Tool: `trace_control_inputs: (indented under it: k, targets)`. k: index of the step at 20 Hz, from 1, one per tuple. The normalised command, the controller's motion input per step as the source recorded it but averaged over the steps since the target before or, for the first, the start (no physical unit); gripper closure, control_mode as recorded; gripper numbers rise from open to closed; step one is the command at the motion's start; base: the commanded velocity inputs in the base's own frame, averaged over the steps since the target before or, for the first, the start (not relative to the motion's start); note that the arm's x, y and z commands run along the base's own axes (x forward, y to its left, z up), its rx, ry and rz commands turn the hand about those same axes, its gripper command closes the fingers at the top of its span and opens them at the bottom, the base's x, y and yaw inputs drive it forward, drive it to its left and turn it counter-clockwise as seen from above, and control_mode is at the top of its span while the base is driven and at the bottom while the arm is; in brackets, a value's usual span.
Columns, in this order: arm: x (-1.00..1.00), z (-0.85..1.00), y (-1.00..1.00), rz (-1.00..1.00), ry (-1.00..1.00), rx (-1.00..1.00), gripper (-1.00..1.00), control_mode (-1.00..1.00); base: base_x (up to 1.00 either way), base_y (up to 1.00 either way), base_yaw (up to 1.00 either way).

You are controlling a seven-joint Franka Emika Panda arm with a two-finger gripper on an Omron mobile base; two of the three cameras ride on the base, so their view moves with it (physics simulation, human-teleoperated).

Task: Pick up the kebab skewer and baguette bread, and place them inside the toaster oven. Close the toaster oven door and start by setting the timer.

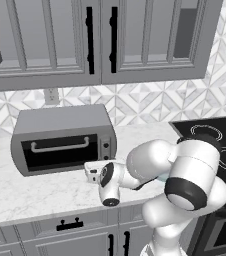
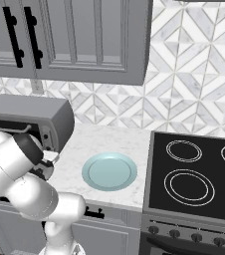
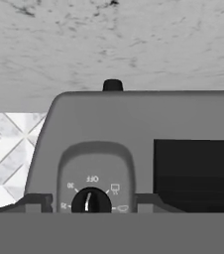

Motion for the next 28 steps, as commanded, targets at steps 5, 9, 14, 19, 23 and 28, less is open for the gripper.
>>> trace_control_inputs:
  k: [5, 9, 14, 19, 23, 28]
  targets:
    - [0.0, 0.0, 0.19, -0.11, 0.0, 0.0, 1.0, -1.0, 0.0, 0.0, 0.0]
    - [0.01, 0.0, 0.21, -0.1, 0.0, 0.0, 1.0, -1.0, 0.0, 0.0, 0.0]
    - [0.26, 0.0, 0.05, -0.07, 0.0, 0.0, 1.0, -1.0, 0.0, 0.0, 0.0]
    - [0.29, -0.05, -0.19, 0.0, 0.0, 0.0, 1.0, -1.0, 0.0, 0.0, 0.0]
    - [0.09, -0.16, -0.29, 0.0, 0.0, 0.0, 1.0, -1.0, 0.0, 0.0, 0.0]
    - [0.02, -0.04, -0.26, 0.0, 0.0, 0.0, 1.0, -1.0, 0.0, 0.0, 0.0]
